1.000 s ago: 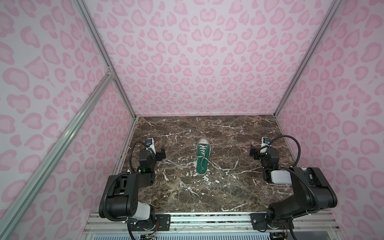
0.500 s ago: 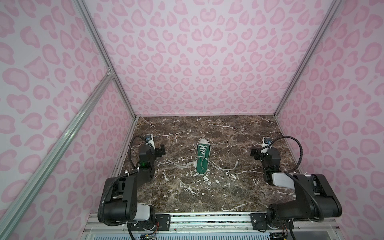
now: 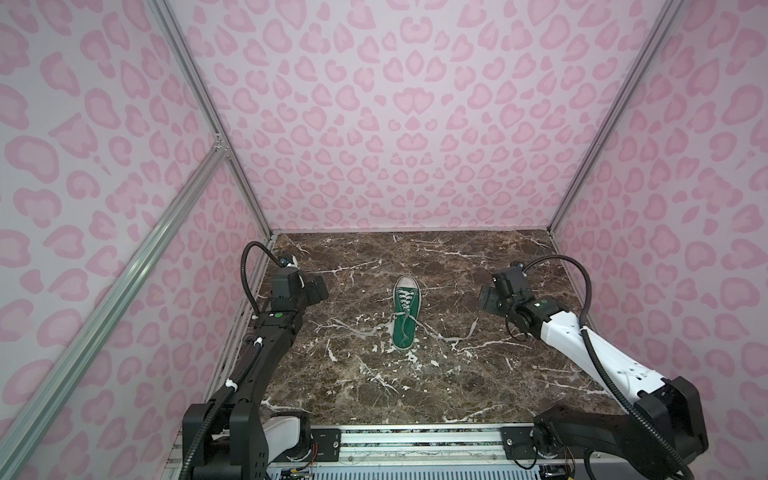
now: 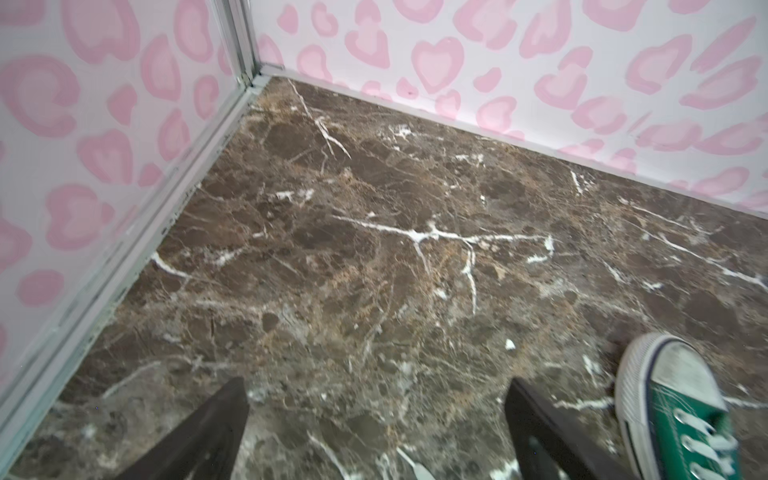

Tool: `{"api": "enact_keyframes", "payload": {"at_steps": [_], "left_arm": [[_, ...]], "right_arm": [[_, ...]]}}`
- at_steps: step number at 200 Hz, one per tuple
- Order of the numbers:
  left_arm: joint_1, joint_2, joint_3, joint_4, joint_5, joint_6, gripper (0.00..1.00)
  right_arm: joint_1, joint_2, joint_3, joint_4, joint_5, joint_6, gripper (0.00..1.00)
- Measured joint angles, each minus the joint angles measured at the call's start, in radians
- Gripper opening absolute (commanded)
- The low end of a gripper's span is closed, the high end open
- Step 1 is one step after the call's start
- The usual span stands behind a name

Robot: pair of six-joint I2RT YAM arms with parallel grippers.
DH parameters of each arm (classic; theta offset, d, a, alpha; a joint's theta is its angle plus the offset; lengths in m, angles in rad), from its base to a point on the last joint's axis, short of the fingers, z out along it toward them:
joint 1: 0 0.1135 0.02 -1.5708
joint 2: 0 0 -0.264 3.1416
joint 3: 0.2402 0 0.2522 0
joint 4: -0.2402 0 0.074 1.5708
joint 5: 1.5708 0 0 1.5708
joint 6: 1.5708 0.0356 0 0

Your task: Tie the shoes

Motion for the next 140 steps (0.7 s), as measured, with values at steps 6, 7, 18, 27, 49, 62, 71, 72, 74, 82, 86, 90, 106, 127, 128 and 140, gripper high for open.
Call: {"api": "enact_keyframes", "payload": {"at_steps": [6, 7, 18, 27, 49, 62, 71, 72, 74, 82, 86, 90, 106, 127, 128, 140], "left_arm": [[-0.007, -0.02, -0.01, -0.016, 0.001, -0.021, 0.99], [-0.008, -0.023, -0.011, -0.017, 0.002, -0.023, 0.99], [-0.018, -0.058, -0.04, -0.036, 0.008, -0.059, 0.98], [-0.027, -0.08, -0.067, -0.052, 0.009, -0.084, 0.97], [-0.052, -0.12, -0.132, -0.076, 0.018, -0.13, 0.97], [-0.062, -0.129, -0.162, -0.078, 0.034, -0.146, 0.96], [-0.064, -0.131, -0.178, -0.079, 0.04, -0.156, 0.96], [-0.064, -0.131, -0.179, -0.079, 0.04, -0.156, 0.96], [-0.064, -0.132, -0.182, -0.08, 0.04, -0.159, 0.96], [-0.064, -0.133, -0.193, -0.079, 0.042, -0.167, 0.95], [-0.066, -0.134, -0.198, -0.079, 0.045, -0.171, 0.95], [-0.066, -0.135, -0.203, -0.079, 0.05, -0.175, 0.95], [-0.07, -0.136, -0.217, -0.079, 0.061, -0.185, 0.95], [-0.073, -0.128, -0.221, -0.075, 0.065, -0.196, 0.94], [-0.073, -0.127, -0.221, -0.074, 0.066, -0.196, 0.94], [-0.073, -0.119, -0.221, -0.074, 0.074, -0.198, 0.94]], "right_arm": [[0.028, 0.007, -0.006, -0.028, -0.008, 0.037, 0.84], [0.031, 0.008, -0.006, -0.031, -0.008, 0.041, 0.84], [0.06, 0.027, -0.022, -0.058, -0.026, 0.102, 0.78], [0.07, 0.052, -0.033, -0.076, -0.039, 0.145, 0.7], [0.111, 0.115, -0.036, -0.1, -0.052, 0.212, 0.6], [0.136, 0.155, -0.026, -0.1, -0.059, 0.232, 0.58], [0.142, 0.18, -0.02, -0.095, -0.066, 0.241, 0.56], [0.142, 0.184, -0.019, -0.094, -0.066, 0.243, 0.56], [0.142, 0.19, -0.018, -0.093, -0.067, 0.245, 0.56], [0.144, 0.211, -0.011, -0.089, -0.069, 0.252, 0.55], [0.145, 0.221, -0.008, -0.087, -0.069, 0.257, 0.54], [0.146, 0.23, -0.004, -0.087, -0.069, 0.257, 0.53], [0.15, 0.267, 0.013, -0.076, -0.071, 0.261, 0.5], [0.152, 0.316, 0.038, -0.058, -0.077, 0.26, 0.44], [0.152, 0.319, 0.039, -0.058, -0.077, 0.259, 0.44], [0.152, 0.341, 0.05, -0.05, -0.078, 0.259, 0.41]]}}
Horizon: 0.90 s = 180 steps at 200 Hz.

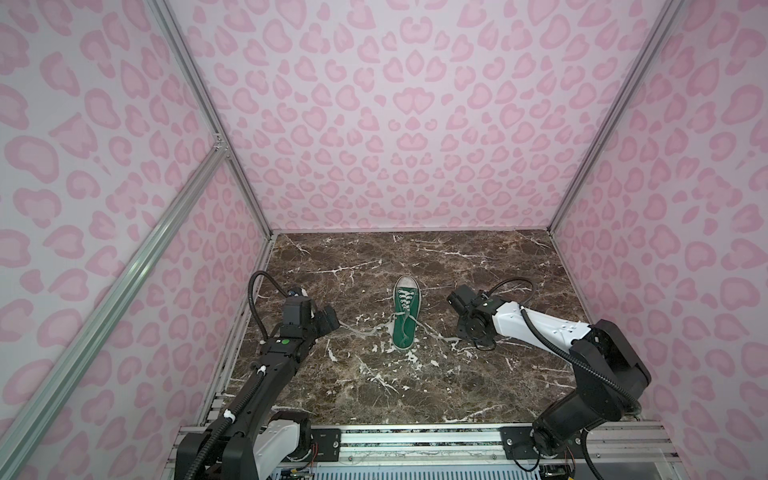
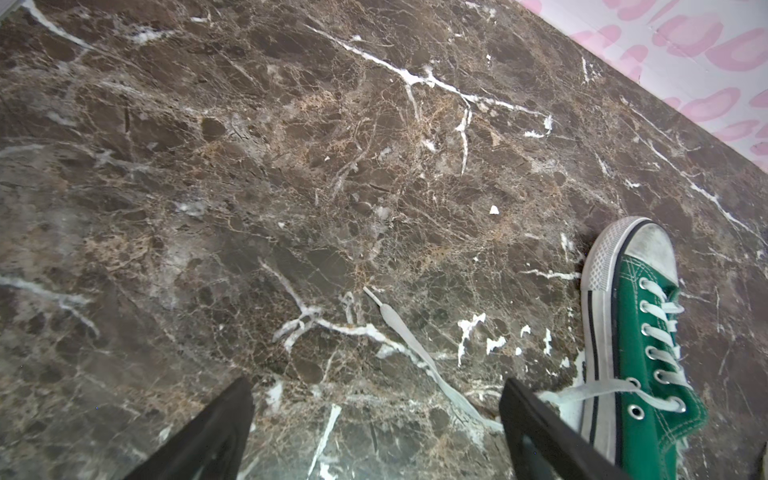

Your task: Tie the shoes

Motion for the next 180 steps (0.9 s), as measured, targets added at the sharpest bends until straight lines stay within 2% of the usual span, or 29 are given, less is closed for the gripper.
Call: {"api": "enact_keyframes", "payload": {"at_steps": [92, 126, 180], "left_arm": [[-0.011, 0.016, 0.0, 0.0, 0.013, -0.005, 0.92], [-0.017, 0.018, 0.0, 0.0, 0.014, -0.005, 0.91], [-0.024, 0.016, 0.0, -0.001, 0.014, -0.005, 0.9]], "right_arm": [[-0.003, 0.104, 0.016, 0.046, -0.016, -0.004, 0.19], [-0.004, 0.105, 0.017, 0.063, -0.02, -0.004, 0.08], [-0.001, 0.041, 0.034, 0.032, -0.016, -0.031, 0.04]]}}
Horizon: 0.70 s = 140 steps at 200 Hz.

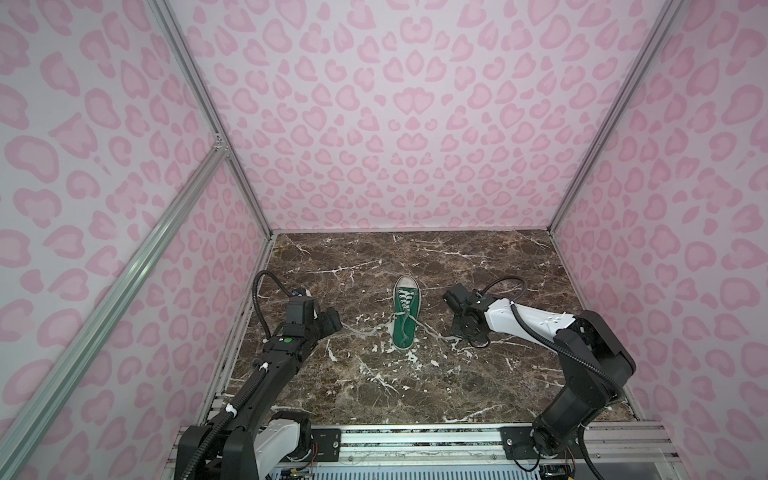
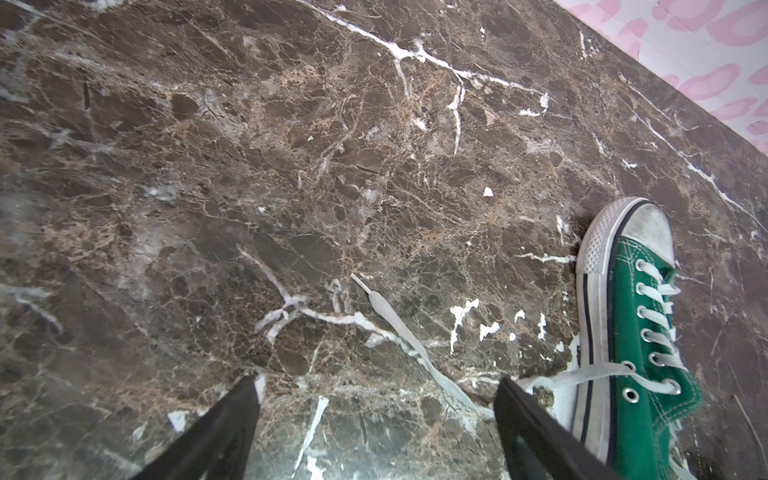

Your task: Tie the shoes

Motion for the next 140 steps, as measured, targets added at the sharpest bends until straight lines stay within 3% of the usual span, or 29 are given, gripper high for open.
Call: {"api": "enact_keyframes", "payload": {"at_steps": [60, 140], "left_arm": [[-0.002, -0.007, 0.001, -0.005, 0.008, -0.012, 0.89], [-0.005, -0.045, -0.006, -0.037, 0.017, -0.027, 0.88]], "right_arm": [[0.08, -0.013, 0.285, -0.083, 0.029, -0.088, 0.05], [0.164, 0.303, 0.87, -0.1, -0.019, -0.252, 0.05]]}}
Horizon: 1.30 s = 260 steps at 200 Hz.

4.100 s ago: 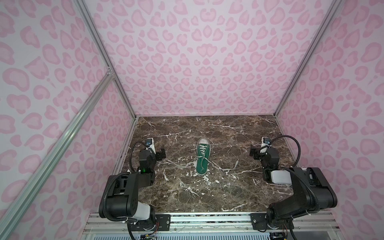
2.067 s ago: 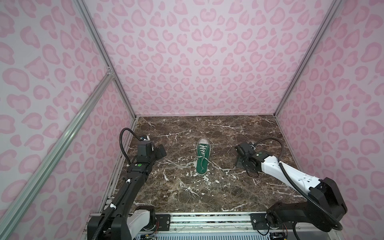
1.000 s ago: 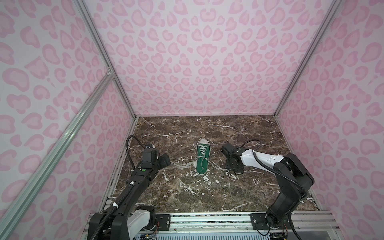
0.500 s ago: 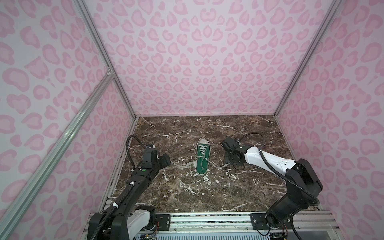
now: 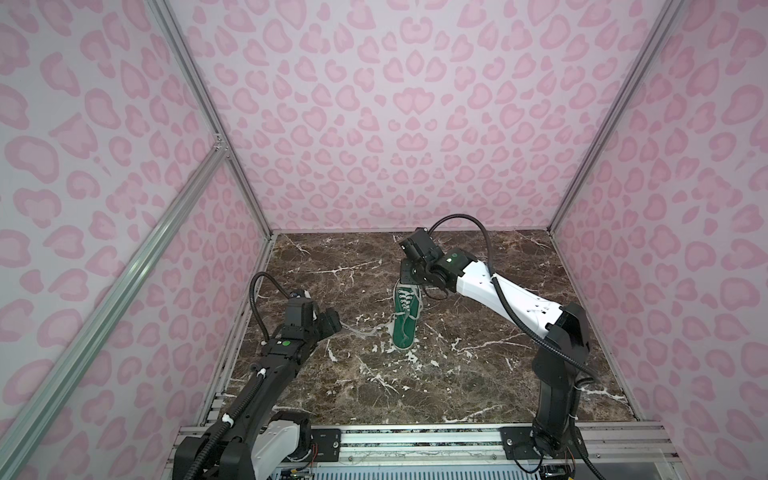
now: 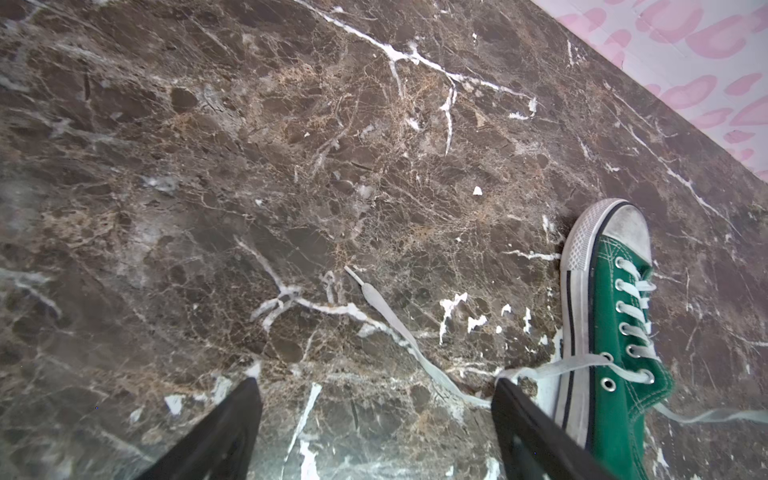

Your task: Tie the shoes

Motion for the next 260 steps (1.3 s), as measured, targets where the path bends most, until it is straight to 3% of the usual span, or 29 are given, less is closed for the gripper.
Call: {"api": "enact_keyframes", "payload": {"at_steps": [51, 141, 150, 177, 192, 213, 260], "left_arm": [[-0.003, -0.009, -0.003, -0.016, 0.002, -0.008, 0.88], [-0.008, -0.016, -0.014, -0.029, 0.009, -0.025, 0.87], [-0.008, -0.016, -0.016, -0.032, 0.01, -0.026, 0.87], [-0.012, -0.01, -0.016, -0.037, 0.011, -0.03, 0.86], [-0.014, -0.002, -0.016, -0.037, 0.017, -0.032, 0.85], [-0.021, 0.009, -0.016, -0.037, 0.018, -0.037, 0.84], [-0.071, 0.064, 0.011, -0.049, 0.004, -0.055, 0.77]], "right_arm": [[0.026, 0.242, 0.277, -0.004, -0.114, -0.061, 0.06], [0.04, 0.526, 0.51, -0.014, -0.341, -0.068, 0.1], [0.042, 0.545, 0.527, -0.019, -0.354, -0.068, 0.15], [0.038, 0.577, 0.56, -0.049, -0.378, -0.065, 0.51], [0.032, 0.576, 0.566, -0.058, -0.386, -0.064, 0.62], [0.026, 0.565, 0.569, -0.064, -0.393, -0.064, 0.67], [-0.014, 0.439, 0.501, -0.079, -0.371, -0.063, 0.67]]}}
